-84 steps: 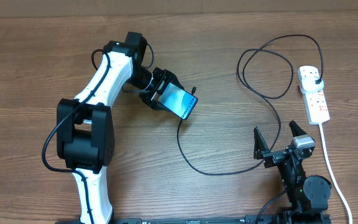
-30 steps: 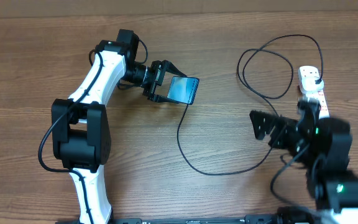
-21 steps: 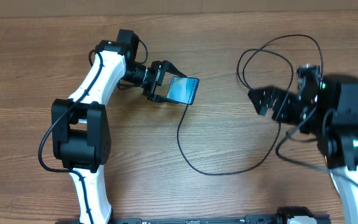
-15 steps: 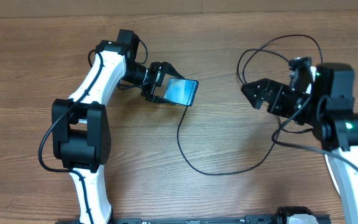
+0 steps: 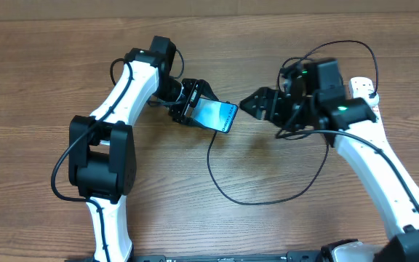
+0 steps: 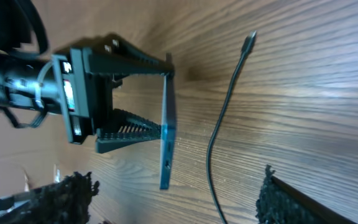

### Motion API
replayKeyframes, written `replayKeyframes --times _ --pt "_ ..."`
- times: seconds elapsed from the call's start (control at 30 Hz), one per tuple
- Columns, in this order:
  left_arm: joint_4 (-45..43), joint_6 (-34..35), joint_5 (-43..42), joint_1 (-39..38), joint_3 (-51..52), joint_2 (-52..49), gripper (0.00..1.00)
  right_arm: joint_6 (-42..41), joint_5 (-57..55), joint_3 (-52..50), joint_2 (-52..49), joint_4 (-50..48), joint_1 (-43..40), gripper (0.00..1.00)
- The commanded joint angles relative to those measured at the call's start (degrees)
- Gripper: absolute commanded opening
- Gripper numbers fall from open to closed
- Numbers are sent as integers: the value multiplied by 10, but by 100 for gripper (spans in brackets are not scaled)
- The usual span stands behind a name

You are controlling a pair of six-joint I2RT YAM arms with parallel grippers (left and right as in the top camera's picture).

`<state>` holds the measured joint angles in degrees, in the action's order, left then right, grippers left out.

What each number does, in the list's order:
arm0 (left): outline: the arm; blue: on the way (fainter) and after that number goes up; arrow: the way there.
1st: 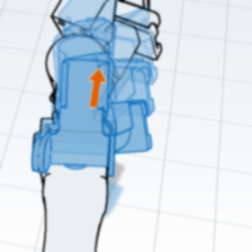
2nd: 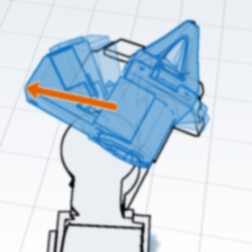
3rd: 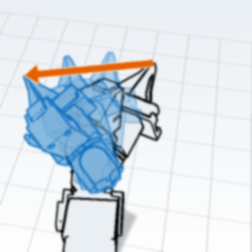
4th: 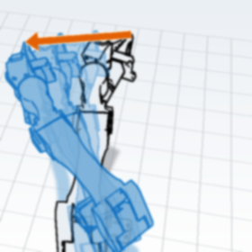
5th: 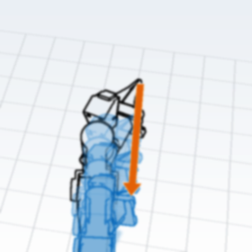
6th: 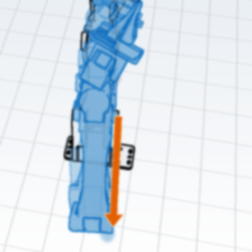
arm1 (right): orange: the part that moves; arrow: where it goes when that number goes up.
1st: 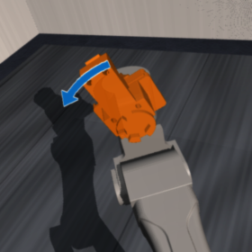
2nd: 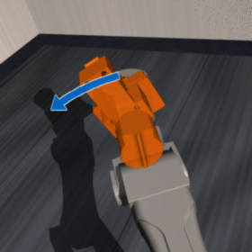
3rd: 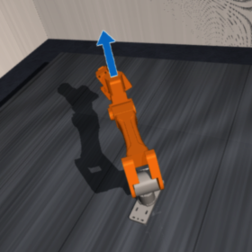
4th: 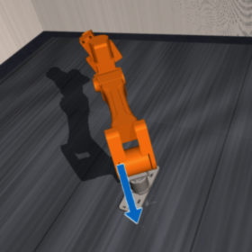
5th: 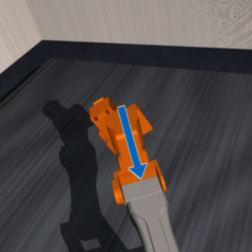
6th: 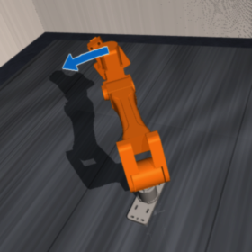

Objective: Plug charger to phone and switch on socket
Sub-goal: 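Move the right gripper toward the phone held by the left gripper, then grasp the phone's edge with the right gripper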

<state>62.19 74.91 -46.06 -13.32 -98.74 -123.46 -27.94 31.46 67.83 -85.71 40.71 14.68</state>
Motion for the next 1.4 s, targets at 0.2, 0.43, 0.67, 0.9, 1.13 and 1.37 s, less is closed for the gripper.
replayKeyframes --times 0.2,0.43,0.67,0.9,1.13,1.37 --pt "6 14 -14 -6 -15 0 59 -97 -98 8 -51 -35 80 68" --pt "6 14 -36 -6 -15 0 59 -125 -113 8 -87 -73 105 52" --pt "6 14 -45 -6 -15 0 59 -126 -109 8 -98 -98 105 43" --pt "6 14 -50 -6 -15 0 59 -136 -109 8 -110 -111 106 36" --pt "6 14 -50 -6 -15 0 61 -143 -103 8 -128 -123 120 33" --pt "6 14 -61 -6 -15 0 62 -171 -111 8 -128 -138 128 25"
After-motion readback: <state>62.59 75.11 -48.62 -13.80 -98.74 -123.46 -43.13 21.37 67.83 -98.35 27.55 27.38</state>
